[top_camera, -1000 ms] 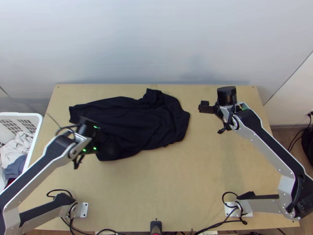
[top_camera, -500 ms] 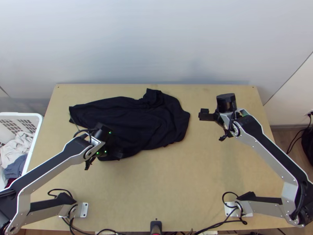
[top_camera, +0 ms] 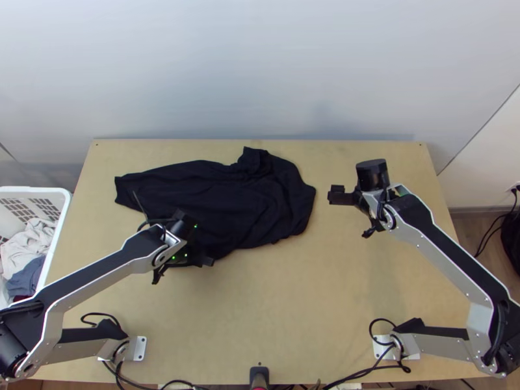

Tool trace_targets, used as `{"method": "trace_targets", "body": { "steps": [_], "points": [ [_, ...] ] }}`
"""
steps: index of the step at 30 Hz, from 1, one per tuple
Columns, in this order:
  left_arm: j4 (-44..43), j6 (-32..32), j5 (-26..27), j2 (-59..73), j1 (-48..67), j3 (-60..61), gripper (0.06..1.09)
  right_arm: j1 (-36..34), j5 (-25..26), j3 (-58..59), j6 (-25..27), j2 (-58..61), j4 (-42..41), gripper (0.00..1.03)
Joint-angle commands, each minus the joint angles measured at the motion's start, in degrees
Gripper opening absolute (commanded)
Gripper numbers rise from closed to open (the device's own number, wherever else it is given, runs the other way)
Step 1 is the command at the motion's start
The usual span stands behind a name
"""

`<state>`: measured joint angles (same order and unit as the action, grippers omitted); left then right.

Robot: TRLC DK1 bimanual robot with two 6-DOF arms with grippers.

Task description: Fold the t-shirt

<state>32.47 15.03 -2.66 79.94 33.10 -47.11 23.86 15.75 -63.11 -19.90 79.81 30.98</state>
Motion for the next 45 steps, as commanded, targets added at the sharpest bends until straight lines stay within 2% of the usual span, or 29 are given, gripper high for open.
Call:
{"method": "trace_targets", "body": {
  "steps": [1,8,15,23,30,43,45],
  "points": [
    [-3.2,-1.0,-0.6,1.1,-1.1,1.7,0.10,1.0,-1.7,1.4,0.0,-0.2,0.4,0.99],
    [-2.2,-2.7,-1.5,-1.4,-9.5,-2.2,0.09,3.7,-5.6,5.0,0.0,-0.7,0.8,0.99],
    [-1.0,-3.0,-1.5,-1.9,-22.4,-14.7,0.09,8.4,-15.8,6.6,-1.7,0.9,2.9,0.99],
    [-1.8,-3.0,-2.5,-0.8,-31.5,-22.8,0.09,16.2,-22.0,6.0,-4.3,5.4,3.2,0.99],
    [-3.2,-2.5,-3.1,0.7,-33.9,-23.9,0.09,22.8,-23.0,0.6,-4.3,12.5,3.1,0.99],
    [-3.0,-2.6,-3.2,1.2,-33.9,-22.8,0.09,23.1,-22.3,-11.0,-4.3,27.9,1.1,0.96],
    [-2.9,-2.6,-3.2,1.1,-34.0,-22.6,0.09,22.7,-21.6,-11.2,-4.2,28.6,0.7,0.90]
  ]
}}
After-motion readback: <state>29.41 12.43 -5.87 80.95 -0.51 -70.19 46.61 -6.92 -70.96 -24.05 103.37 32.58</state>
